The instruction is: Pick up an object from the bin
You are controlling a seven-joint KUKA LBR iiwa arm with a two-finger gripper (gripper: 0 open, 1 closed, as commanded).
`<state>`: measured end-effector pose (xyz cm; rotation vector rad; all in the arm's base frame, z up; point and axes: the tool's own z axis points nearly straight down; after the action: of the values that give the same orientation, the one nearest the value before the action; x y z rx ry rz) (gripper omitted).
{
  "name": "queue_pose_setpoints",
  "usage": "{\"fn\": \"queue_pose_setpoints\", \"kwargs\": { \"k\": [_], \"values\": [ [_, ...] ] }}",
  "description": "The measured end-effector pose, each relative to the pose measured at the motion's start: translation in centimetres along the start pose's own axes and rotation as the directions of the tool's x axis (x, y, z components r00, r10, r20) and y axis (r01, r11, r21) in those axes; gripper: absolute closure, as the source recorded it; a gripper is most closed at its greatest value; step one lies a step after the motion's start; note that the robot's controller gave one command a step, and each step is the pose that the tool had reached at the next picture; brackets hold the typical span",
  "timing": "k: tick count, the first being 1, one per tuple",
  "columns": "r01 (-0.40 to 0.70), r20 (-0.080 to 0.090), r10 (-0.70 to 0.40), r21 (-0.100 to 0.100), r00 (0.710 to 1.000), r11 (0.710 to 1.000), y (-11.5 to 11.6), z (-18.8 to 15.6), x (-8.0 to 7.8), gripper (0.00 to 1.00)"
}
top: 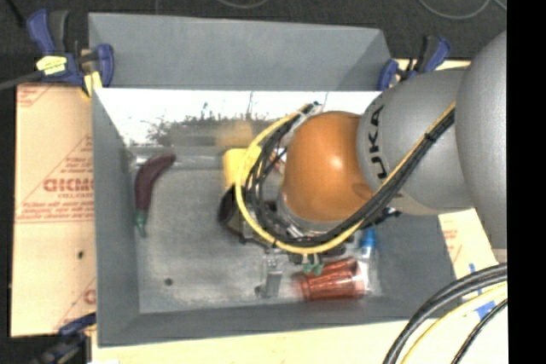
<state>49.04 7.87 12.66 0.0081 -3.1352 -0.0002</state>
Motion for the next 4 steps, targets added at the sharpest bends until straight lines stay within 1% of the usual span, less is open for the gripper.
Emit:
{"fn": "queue_pose_setpoints", "kwargs": {
  "k": [1,2,3,4],
  "values": [
    [-0.003,0.008,0.003,-0.001,1.0,1.0,0.0,-0.4,-0.2,0.0],
    [0.015,0.003,-0.015,-0.001,1.0,1.0,-4.7,-0.8,0.8,0.0],
    [0.039,0.003,-0.039,0.003,0.999,0.999,-8.6,-0.6,1.0,0.0],
    [-0.02,0.002,0.02,-0.001,1.0,1.0,-8.4,0.0,0.7,0.0]
  ]
}}
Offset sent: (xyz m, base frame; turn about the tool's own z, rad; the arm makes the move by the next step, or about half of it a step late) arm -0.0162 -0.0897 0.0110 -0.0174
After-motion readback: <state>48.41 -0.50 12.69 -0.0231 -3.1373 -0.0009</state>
